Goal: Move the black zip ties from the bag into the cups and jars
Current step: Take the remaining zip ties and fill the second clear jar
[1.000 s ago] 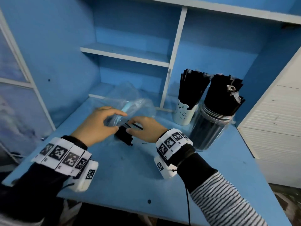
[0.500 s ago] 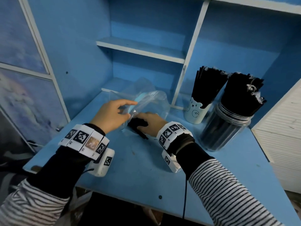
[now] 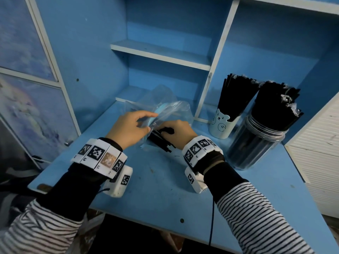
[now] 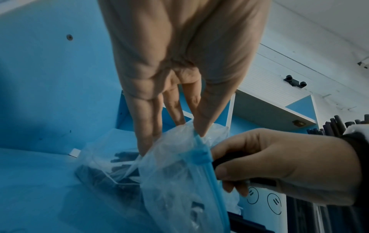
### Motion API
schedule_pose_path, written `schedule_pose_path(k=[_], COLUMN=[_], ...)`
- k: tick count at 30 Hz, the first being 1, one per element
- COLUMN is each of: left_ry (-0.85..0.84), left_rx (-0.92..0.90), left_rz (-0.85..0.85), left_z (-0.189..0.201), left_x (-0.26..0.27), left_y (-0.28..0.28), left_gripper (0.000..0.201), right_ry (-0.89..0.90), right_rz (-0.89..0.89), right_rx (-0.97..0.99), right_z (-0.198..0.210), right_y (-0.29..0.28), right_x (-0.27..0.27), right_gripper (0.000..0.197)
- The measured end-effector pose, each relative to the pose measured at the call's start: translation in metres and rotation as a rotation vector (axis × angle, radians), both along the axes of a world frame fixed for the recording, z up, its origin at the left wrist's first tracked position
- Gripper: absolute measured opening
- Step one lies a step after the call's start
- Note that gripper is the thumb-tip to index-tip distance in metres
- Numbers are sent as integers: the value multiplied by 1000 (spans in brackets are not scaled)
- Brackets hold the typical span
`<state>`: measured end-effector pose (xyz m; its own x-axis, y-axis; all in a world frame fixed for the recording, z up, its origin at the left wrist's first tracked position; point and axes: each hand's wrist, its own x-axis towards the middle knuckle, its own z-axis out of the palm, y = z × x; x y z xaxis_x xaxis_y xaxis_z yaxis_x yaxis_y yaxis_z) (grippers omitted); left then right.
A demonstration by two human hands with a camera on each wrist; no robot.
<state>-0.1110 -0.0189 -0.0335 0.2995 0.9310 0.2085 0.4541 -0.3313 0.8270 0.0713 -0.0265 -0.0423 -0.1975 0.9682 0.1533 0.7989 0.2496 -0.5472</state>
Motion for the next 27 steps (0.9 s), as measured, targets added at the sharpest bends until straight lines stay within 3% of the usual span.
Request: schedule_pose_path(k=[6,11,14,19,21,23,24,27], left_ry=[68,100,82,277,327,357,356,219], left_rx=[35,290,422,279,246,256,246,164], left_rz=[-9,97,3,-321,-332,-274,-249,-233], left_z=[-1,4,16,22,18,19,20,18], left_x=[-2,9,26,67,81,94,98,111], left_y=[-4,-18,-32,-42,-39,-38,-39,-43], left_gripper=[45,41,44,68,55,24,20,35], right_ry=[86,48,12,-69,-118,-129,-126,-110], right_rz=[-50,-38,-31,49,65,62,55,15], right_rx=[-27,-50,-60,-108,-113,-100,-83,61], right_z=[18,43,62,94,105,113,116,123], right_y=[-23,-56,-74,-102,-114,-124,-128,-135], right_x=[23,46,58,67,71,76,78,87], right_gripper=[28,26,27,28,28,27,27,28])
